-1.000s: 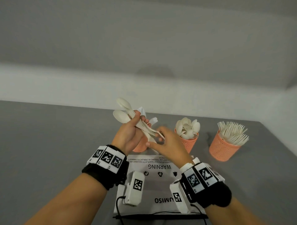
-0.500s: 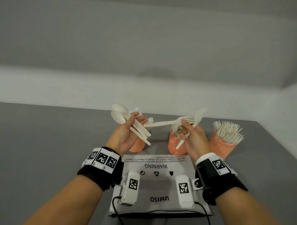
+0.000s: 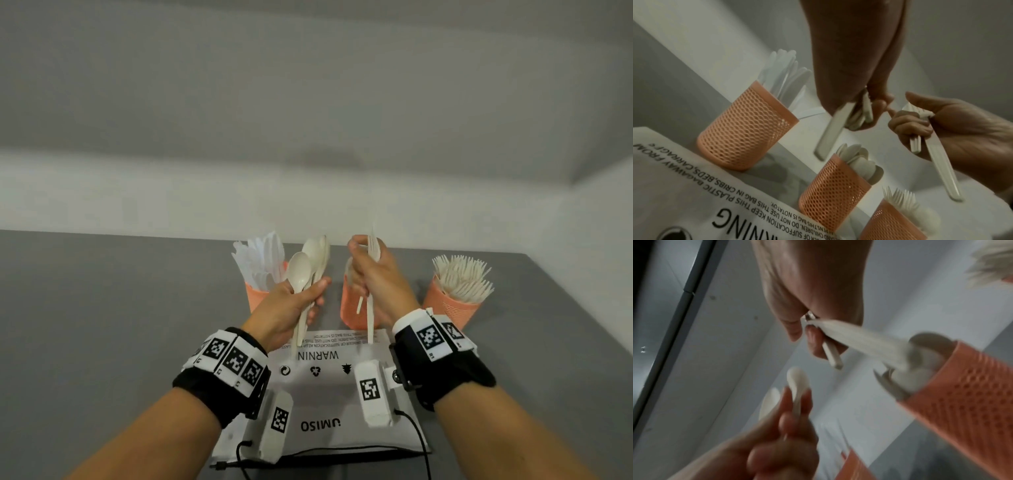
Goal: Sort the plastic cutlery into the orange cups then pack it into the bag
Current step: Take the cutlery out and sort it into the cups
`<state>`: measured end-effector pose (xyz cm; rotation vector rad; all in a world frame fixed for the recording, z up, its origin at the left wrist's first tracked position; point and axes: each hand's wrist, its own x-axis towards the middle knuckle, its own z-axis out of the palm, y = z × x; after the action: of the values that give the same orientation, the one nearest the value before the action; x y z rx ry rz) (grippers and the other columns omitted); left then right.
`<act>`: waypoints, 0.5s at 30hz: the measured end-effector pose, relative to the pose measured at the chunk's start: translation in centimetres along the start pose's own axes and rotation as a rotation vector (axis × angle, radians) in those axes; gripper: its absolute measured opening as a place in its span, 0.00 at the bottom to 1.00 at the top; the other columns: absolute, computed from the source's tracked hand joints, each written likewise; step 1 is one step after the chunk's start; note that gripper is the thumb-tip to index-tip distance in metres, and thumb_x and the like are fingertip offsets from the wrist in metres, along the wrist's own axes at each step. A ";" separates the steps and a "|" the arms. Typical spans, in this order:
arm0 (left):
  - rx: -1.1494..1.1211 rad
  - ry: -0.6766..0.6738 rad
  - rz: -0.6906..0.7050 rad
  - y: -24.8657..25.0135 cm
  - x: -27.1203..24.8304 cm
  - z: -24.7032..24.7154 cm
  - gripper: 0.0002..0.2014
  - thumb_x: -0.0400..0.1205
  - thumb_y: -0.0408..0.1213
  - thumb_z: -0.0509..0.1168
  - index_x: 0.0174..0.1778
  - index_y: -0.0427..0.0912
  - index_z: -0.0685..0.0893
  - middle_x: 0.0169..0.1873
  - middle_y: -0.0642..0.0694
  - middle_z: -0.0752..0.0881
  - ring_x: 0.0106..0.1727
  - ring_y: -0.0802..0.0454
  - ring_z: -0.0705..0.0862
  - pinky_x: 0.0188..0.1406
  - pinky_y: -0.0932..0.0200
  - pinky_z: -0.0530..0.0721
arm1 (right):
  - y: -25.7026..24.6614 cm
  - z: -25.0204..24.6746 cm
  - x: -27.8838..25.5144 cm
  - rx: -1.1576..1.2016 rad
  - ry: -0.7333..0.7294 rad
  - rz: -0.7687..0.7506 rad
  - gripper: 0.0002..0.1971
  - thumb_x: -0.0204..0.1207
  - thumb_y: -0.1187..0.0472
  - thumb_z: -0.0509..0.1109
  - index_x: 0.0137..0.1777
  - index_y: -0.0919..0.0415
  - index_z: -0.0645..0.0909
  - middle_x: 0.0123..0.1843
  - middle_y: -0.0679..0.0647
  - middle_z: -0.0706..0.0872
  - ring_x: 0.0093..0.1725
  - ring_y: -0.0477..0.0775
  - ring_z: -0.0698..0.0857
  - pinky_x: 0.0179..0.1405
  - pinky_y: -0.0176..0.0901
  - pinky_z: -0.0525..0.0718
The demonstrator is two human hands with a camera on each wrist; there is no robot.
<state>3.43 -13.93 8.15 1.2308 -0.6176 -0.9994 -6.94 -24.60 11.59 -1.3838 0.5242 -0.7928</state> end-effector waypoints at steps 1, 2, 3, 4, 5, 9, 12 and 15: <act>0.013 -0.002 -0.008 -0.2 0.3 0.3 0.08 0.82 0.38 0.63 0.50 0.37 0.81 0.25 0.49 0.76 0.18 0.59 0.71 0.18 0.67 0.72 | -0.4 -0.9 0.4 0.001 0.050 -0.025 0.06 0.83 0.56 0.60 0.51 0.58 0.72 0.22 0.48 0.65 0.17 0.44 0.63 0.17 0.35 0.65; 0.011 -0.003 -0.023 -0.3 0.5 0.8 0.09 0.83 0.39 0.61 0.49 0.37 0.81 0.25 0.48 0.75 0.18 0.59 0.70 0.18 0.66 0.72 | -1.0 -1.9 0.7 -0.006 0.109 -0.057 0.07 0.83 0.56 0.58 0.47 0.58 0.71 0.23 0.49 0.65 0.18 0.44 0.64 0.17 0.34 0.67; 0.003 -0.008 -0.046 -0.3 0.7 1.4 0.10 0.85 0.40 0.59 0.47 0.37 0.80 0.25 0.48 0.74 0.18 0.59 0.70 0.18 0.66 0.72 | -1.7 -3.2 1.1 -0.012 0.179 -0.099 0.08 0.84 0.55 0.56 0.45 0.57 0.71 0.24 0.49 0.65 0.20 0.45 0.66 0.19 0.34 0.70; -0.010 -0.014 -0.067 -0.1 0.7 1.9 0.11 0.86 0.40 0.57 0.46 0.37 0.80 0.24 0.49 0.74 0.18 0.59 0.70 0.18 0.66 0.71 | -2.3 -4.3 1.5 -0.014 0.246 -0.154 0.10 0.85 0.55 0.54 0.43 0.55 0.71 0.25 0.49 0.66 0.21 0.45 0.68 0.22 0.35 0.73; -0.022 -0.027 -0.083 0.1 0.8 2.2 0.11 0.86 0.40 0.56 0.44 0.39 0.79 0.24 0.49 0.73 0.19 0.58 0.69 0.18 0.66 0.71 | -3.1 -5.3 1.8 -0.010 0.312 -0.210 0.11 0.85 0.54 0.54 0.41 0.54 0.71 0.25 0.49 0.67 0.22 0.46 0.69 0.25 0.38 0.74; -0.062 -0.103 -0.120 -0.1 1.8 5.7 0.10 0.86 0.40 0.55 0.43 0.42 0.77 0.23 0.50 0.72 0.20 0.57 0.67 0.19 0.65 0.70 | -6.0 -11.2 2.4 0.083 0.551 -0.380 0.15 0.82 0.51 0.59 0.35 0.55 0.69 0.19 0.45 0.64 0.19 0.45 0.63 0.18 0.37 0.66; -0.071 -0.129 -0.124 -0.4 2.6 7.4 0.09 0.86 0.41 0.56 0.43 0.42 0.76 0.22 0.51 0.74 0.19 0.57 0.68 0.18 0.65 0.71 | -6.9 -14.4 3.4 0.119 0.636 -0.454 0.16 0.81 0.51 0.63 0.33 0.54 0.66 0.16 0.42 0.65 0.16 0.43 0.64 0.17 0.37 0.67; -0.079 -0.169 -0.114 -0.7 3.1 9.1 0.10 0.86 0.41 0.56 0.41 0.41 0.75 0.24 0.49 0.72 0.19 0.57 0.68 0.20 0.64 0.69 | -5.7 -16.6 4.5 0.014 0.684 -0.401 0.16 0.79 0.51 0.64 0.31 0.54 0.68 0.14 0.43 0.69 0.16 0.44 0.70 0.19 0.36 0.71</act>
<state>-2.98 -20.95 9.45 1.1295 -0.6385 -1.2219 -17.34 -38.88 15.40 -1.1971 0.7695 -1.6161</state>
